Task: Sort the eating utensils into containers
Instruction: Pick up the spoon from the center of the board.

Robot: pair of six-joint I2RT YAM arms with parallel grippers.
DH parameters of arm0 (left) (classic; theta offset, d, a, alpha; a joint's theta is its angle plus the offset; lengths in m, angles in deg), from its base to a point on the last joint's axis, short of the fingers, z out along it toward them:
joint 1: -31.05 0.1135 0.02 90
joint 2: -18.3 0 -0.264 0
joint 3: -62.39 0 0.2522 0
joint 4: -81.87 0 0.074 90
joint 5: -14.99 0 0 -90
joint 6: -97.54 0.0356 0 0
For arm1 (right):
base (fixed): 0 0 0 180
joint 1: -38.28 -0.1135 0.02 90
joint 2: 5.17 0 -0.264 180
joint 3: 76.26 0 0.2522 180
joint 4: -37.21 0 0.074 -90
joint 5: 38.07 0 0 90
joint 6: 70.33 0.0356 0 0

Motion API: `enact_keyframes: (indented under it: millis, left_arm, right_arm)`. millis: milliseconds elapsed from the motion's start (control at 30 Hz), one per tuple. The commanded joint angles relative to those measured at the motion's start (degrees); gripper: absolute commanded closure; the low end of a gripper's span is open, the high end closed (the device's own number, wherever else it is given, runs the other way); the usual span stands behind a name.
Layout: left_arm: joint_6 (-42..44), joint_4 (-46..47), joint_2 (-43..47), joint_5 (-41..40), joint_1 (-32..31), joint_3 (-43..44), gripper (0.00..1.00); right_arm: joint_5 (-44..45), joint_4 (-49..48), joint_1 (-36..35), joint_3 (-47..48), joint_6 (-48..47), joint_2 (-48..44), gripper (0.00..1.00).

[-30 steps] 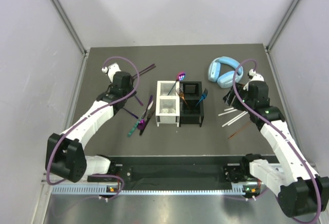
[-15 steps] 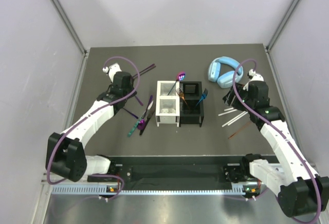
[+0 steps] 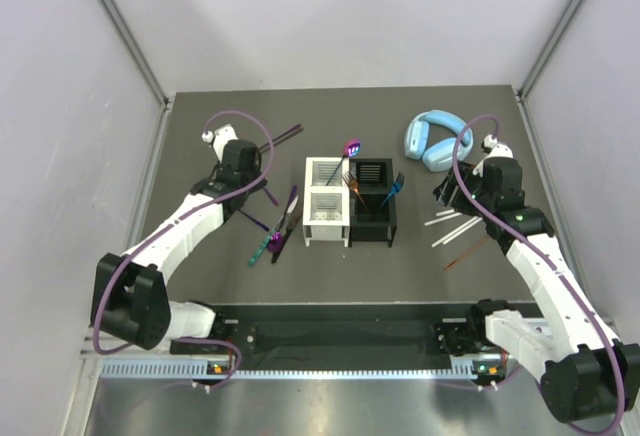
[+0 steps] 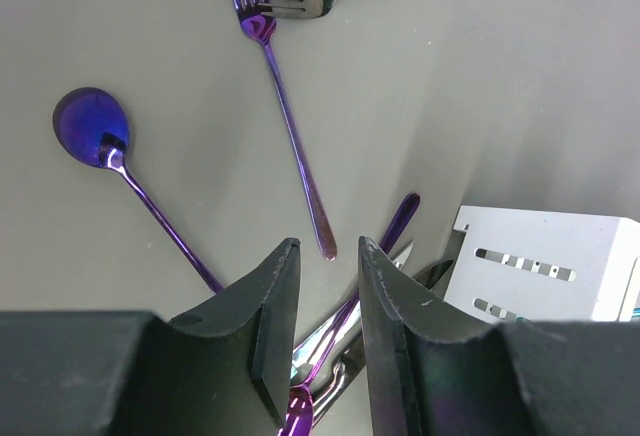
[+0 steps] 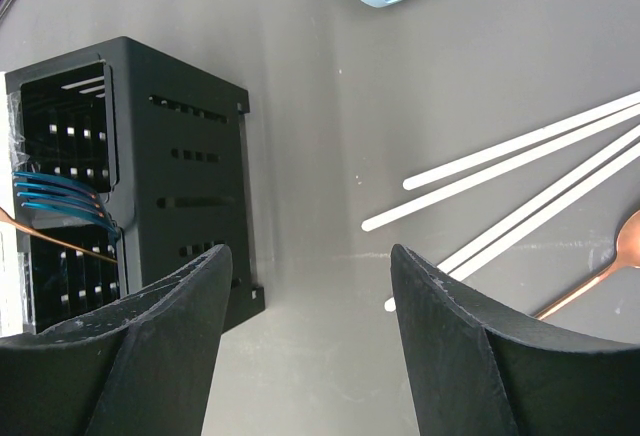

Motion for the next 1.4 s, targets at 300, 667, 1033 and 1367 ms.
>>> enact_keyframes:
  millis: [300, 667, 1033, 1367]
  left_arm:
    - [-0.21, 0.19, -0.26, -1.07, -0.16, 0.8, 0.64]
    - [-0.38, 0.28, -0.61, -0.71, -0.25, 0.88, 0.65]
    - [-1.61, -1.91, -1.14, -2.9, -0.25, 1.41, 0.6]
    - [-7.06, -6.4, 0.53, -7.22, -0.25, 0.97, 0.43]
  right_arm:
    - [-0.37, -1.2, 0.47, 2.07, 0.01, 0.14, 0.35]
    - [-0.46, -1.38, 0.47, 2.07, 0.01, 0.22, 0.34]
    - [-0.46, -1.38, 0.47, 1.98, -0.08, 0.4, 0.35]
    - [-0.55, -1.64, 0.47, 1.81, -0.16, 0.49, 0.34]
